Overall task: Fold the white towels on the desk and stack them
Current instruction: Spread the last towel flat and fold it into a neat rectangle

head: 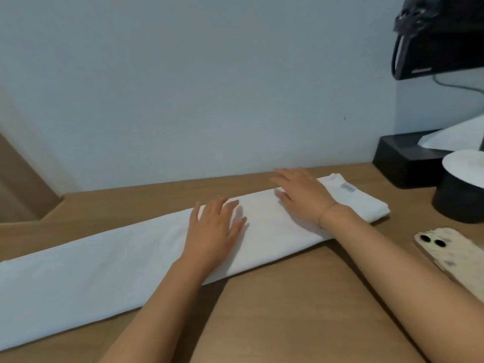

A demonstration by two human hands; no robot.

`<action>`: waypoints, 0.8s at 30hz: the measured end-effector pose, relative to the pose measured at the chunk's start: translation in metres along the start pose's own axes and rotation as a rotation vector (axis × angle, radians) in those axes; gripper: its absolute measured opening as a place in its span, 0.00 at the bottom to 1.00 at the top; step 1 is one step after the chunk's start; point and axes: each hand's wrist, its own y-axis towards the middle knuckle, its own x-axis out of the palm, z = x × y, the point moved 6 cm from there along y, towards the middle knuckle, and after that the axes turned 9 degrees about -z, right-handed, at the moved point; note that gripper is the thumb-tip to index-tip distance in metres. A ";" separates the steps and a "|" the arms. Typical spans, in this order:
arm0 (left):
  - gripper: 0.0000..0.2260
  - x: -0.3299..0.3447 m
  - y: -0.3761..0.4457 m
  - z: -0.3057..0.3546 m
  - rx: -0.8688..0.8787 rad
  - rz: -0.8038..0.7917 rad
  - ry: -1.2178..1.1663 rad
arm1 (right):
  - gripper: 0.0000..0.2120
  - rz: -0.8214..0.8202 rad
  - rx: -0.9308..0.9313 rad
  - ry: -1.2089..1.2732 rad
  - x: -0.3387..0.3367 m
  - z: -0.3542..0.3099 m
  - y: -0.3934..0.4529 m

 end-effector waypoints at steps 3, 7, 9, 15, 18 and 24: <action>0.25 0.034 0.002 0.005 -0.045 -0.286 -0.038 | 0.29 -0.262 -0.025 0.069 0.037 -0.016 -0.015; 0.26 0.037 0.001 0.002 -0.058 -0.289 -0.032 | 0.35 -0.335 0.153 0.016 0.044 0.039 -0.028; 0.29 0.036 0.000 0.002 -0.066 -0.292 -0.034 | 0.34 -0.345 0.230 0.011 0.040 0.067 -0.033; 0.41 0.026 -0.020 -0.038 -0.181 -0.271 -0.025 | 0.30 -0.331 0.252 0.053 0.035 0.086 -0.037; 0.39 0.024 -0.027 -0.047 -0.241 -0.265 0.033 | 0.28 -0.273 0.247 0.122 0.024 0.085 -0.040; 0.41 0.016 -0.034 -0.066 -0.335 -0.166 -0.096 | 0.37 -0.080 0.563 0.160 -0.008 0.119 -0.053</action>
